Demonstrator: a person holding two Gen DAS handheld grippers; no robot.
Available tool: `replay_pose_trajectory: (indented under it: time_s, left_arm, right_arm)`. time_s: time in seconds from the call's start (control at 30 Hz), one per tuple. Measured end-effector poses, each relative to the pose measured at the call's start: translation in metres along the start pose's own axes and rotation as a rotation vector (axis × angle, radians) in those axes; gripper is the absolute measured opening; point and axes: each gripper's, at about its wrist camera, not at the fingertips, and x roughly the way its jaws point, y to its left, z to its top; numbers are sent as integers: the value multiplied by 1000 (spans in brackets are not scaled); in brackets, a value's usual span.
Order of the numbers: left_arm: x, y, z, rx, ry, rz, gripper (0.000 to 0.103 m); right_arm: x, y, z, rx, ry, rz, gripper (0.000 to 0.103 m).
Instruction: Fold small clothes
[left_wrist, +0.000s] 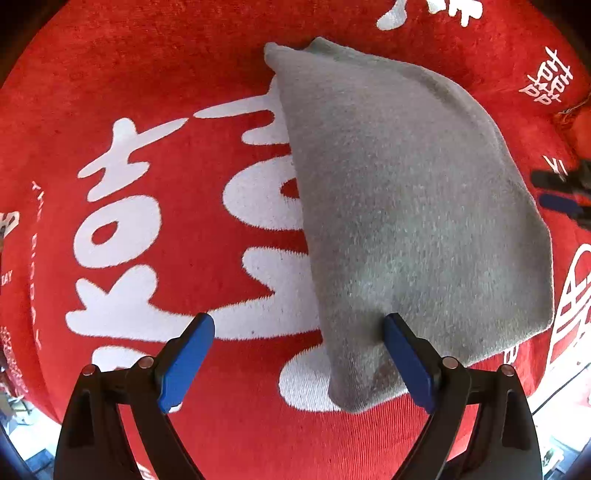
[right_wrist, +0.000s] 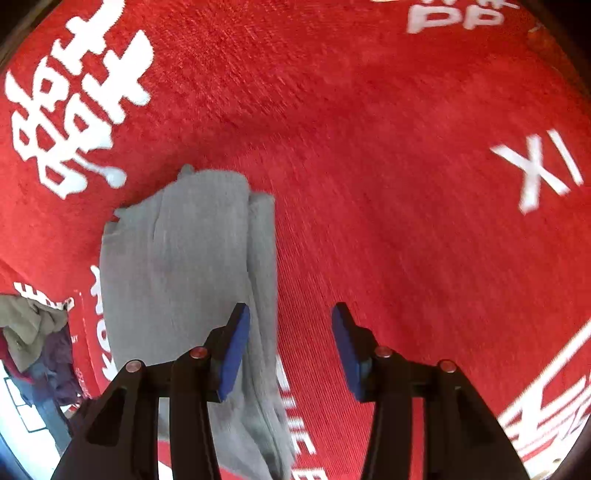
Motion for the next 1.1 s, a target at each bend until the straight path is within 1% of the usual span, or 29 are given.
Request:
replay_pose_trajectory:
  time_s: [0.1,0.27,0.33,0.4,0.43,0.5,0.57,0.67,0.73,0.77,0.87,0.93,1.1]
  left_arm:
    - [-7,2,-3,-21,-1,23,93]
    - [-15,4,-11,-51,-5,-4,94]
    - [-15,6,-16,-65,6,-16,103]
    - [-19,8,-18,-67,2,-20,103]
    - [-22,8,-19,-68,-3,-16,103]
    - [-26,11,-24,-72,-9,-27,103]
    - [-28,13,-28,-75,-11,-38,103]
    - [-32,19,-40,-67,-13,-33,103]
    - [-37,26,-51,-74,-18,-38,103]
    - [-39,30,-58,-79,-17,-47,103]
    - [-46,42,-75,-87,-13,-46,103]
    - [-50,49,-87,-83,-15,-34,103]
    - [-52,62,-105,-86,-6,-31,103]
  right_arm:
    - [-9,2,-15,0,8,8,55]
    - [-20,9,-38,-9,23,34,56]
    - [-21,14,-48,-24,31,35,59]
    - [-20,20,-54,-42,34,37,67]
    - [-18,26,-58,-54,38,39,69]
    - [-16,35,-70,-87,39,39,82]
    - [-18,45,-82,-140,19,15,85]
    - [-21,65,-105,-253,0,-45,86]
    - [-17,74,-119,-288,34,-38,86]
    - [-14,78,-128,-288,63,-35,86]
    - [-10,83,-146,-252,100,-19,86]
    - [-10,85,-158,-227,109,-3,86]
    - [-15,83,-175,-200,103,-7,86]
